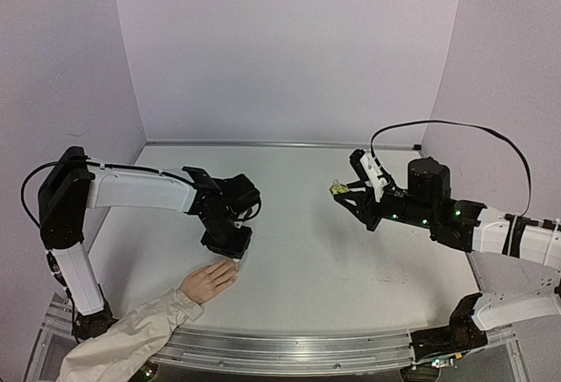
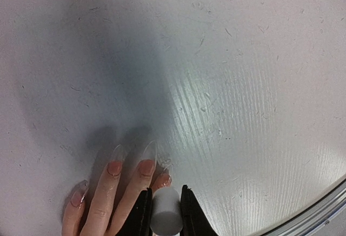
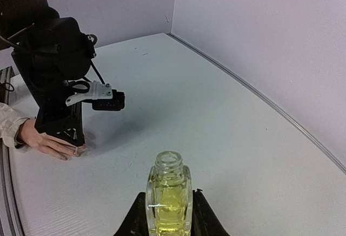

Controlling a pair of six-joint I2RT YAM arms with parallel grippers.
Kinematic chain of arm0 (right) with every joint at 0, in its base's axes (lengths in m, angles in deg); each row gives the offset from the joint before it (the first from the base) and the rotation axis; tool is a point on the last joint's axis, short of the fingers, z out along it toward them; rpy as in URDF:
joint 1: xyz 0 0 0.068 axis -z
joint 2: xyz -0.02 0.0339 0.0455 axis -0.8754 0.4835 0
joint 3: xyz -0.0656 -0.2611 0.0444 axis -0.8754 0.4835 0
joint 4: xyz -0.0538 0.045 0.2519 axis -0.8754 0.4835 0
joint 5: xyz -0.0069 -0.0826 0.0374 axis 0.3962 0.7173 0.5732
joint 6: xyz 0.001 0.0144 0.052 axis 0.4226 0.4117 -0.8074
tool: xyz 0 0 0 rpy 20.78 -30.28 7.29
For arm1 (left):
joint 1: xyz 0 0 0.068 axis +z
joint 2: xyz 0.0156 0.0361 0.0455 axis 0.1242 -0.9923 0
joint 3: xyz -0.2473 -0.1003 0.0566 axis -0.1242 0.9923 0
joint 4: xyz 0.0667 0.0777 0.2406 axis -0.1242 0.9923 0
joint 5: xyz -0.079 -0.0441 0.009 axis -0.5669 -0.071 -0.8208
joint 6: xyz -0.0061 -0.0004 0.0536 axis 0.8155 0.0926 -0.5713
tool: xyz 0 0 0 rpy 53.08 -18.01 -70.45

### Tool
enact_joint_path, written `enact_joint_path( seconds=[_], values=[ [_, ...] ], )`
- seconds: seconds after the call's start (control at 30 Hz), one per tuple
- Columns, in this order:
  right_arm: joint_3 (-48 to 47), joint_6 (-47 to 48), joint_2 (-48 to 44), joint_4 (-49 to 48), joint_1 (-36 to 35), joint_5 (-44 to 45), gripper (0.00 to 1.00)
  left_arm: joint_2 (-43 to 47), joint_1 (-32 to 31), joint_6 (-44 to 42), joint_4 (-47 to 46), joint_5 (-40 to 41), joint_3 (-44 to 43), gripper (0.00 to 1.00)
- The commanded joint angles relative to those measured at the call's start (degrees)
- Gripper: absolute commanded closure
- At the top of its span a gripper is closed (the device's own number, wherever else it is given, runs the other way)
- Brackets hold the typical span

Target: Paint the nails

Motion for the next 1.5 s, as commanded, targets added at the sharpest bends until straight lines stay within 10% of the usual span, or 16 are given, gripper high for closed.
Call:
enact_joint_path(
  seconds=[0.0,1.47],
  values=[
    [-0.93,-0.05,-0.16,-3.20,-0.02,-0.36,1.00,-0.44,-0.30,0.16,-0.28,-0.34,-1.12,1.00],
    [-1.02,0.26,0.18,-3.20,-0.02,0.05,1.00,-2.93,-0.30,-1.19,-0.65,-0.11,-3.65,1.00]
  ],
)
